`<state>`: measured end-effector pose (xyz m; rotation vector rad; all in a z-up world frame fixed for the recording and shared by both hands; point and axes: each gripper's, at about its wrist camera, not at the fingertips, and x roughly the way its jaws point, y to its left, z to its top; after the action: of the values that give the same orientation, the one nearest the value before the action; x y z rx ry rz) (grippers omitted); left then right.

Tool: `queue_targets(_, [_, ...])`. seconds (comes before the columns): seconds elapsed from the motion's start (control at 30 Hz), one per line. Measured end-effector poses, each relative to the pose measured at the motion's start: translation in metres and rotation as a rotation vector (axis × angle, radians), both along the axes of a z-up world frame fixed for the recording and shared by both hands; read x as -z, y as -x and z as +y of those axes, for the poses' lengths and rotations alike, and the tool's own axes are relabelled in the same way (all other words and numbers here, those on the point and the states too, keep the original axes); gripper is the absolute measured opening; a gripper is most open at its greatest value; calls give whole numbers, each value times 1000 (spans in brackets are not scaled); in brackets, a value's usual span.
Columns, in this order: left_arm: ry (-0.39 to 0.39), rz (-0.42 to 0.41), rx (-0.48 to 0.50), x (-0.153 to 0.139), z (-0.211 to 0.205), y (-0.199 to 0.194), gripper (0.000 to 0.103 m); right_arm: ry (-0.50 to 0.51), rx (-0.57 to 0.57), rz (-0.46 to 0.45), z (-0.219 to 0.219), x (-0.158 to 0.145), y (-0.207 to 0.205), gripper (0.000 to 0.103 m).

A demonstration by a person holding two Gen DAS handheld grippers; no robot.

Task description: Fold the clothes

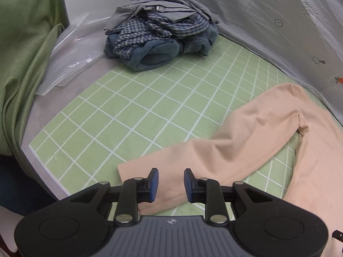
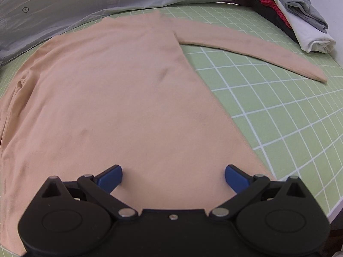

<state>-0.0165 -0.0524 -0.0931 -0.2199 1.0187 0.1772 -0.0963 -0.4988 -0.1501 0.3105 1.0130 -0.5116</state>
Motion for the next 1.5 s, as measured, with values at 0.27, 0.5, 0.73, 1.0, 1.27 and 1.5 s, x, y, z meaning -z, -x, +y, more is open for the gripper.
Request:
queue_targets(0.27, [-30, 35, 45, 18, 17, -19, 63, 6, 30, -8, 14, 0, 13, 103])
queue_targets(0.5, [-26, 59, 121, 30, 12, -19, 38, 2, 49, 1, 22, -1, 20, 103])
queue_targets(0.73, [-13, 72, 124, 29, 14, -3, 0, 4, 45, 11, 23, -1, 17, 103])
queue_targets(1.0, [9, 62, 76, 28, 18, 5, 0, 2, 14, 9, 21, 0, 17, 103])
queue_targets(1.27, [17, 50, 37, 28, 19, 10, 25, 1, -16, 8, 19, 0, 13, 103])
queue_targets(1.5, [-80, 43, 91, 32, 7, -6, 55, 3, -28, 2, 21, 0, 17, 103])
